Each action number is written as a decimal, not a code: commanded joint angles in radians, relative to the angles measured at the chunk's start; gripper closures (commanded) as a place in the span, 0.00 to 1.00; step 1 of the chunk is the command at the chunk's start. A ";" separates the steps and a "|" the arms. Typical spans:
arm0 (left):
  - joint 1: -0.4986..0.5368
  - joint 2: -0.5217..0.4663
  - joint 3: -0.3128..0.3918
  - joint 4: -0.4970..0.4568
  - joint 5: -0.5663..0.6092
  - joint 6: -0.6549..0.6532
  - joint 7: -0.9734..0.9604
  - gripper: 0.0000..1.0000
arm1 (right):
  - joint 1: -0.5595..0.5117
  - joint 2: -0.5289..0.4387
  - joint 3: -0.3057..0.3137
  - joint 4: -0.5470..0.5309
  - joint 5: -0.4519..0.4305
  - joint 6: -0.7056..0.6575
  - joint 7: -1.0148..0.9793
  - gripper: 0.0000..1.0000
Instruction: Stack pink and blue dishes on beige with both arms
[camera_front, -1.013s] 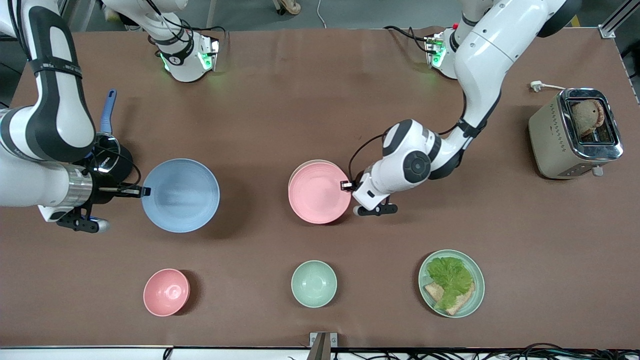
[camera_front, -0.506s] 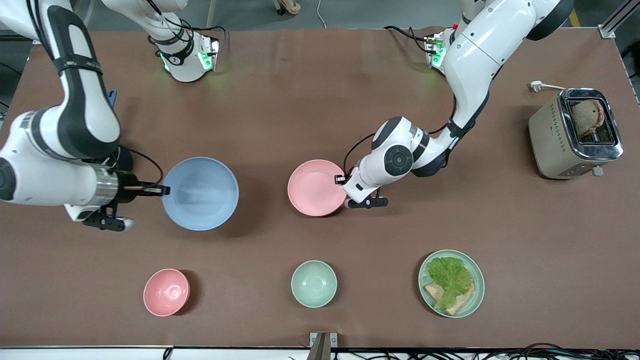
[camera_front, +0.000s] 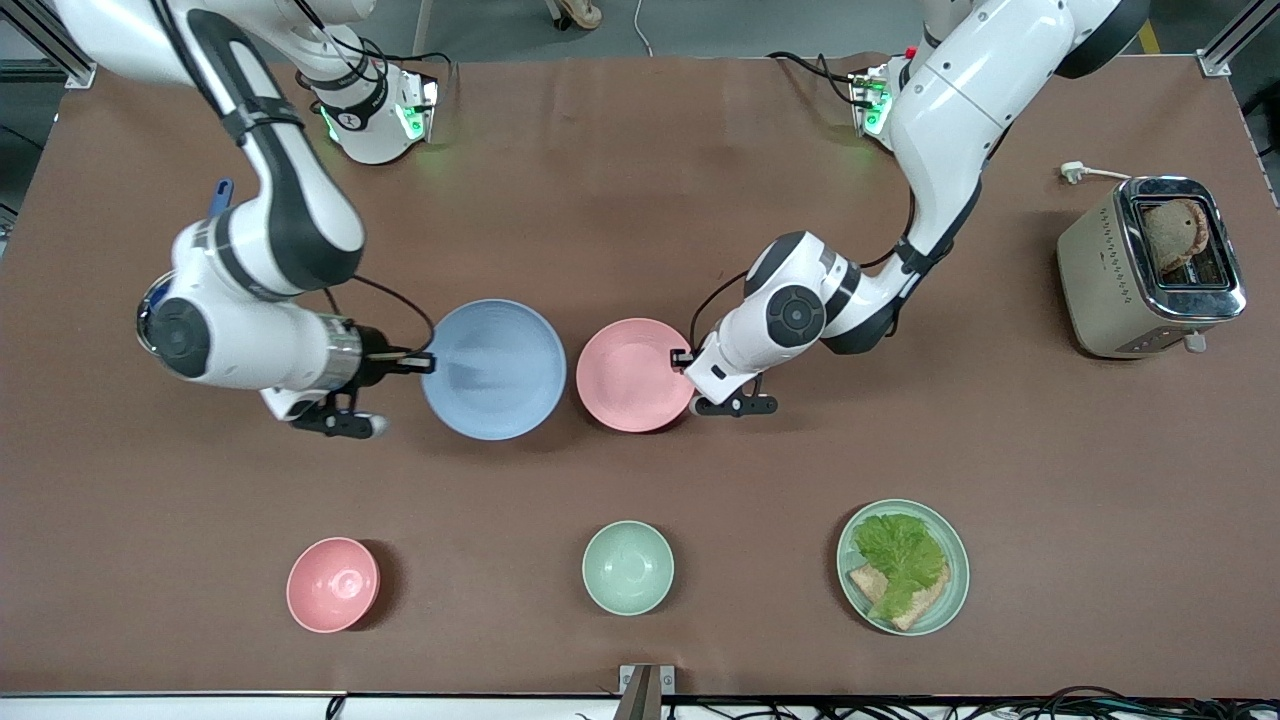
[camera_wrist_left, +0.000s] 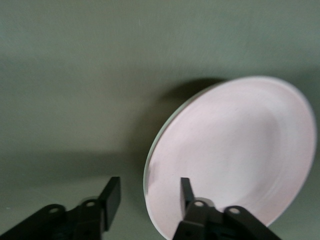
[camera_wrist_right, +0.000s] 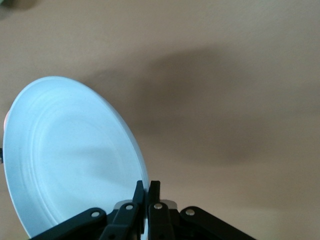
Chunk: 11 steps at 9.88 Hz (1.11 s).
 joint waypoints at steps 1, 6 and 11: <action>0.018 -0.168 0.032 -0.028 0.021 -0.135 -0.006 0.00 | -0.014 -0.039 0.084 -0.124 -0.006 0.158 0.071 0.99; 0.033 -0.460 0.250 -0.031 0.019 -0.441 0.194 0.00 | 0.110 0.056 0.153 -0.185 -0.012 0.503 0.245 0.97; 0.056 -0.676 0.457 -0.007 0.006 -0.542 0.511 0.00 | 0.148 0.117 0.152 -0.232 -0.015 0.654 0.251 0.95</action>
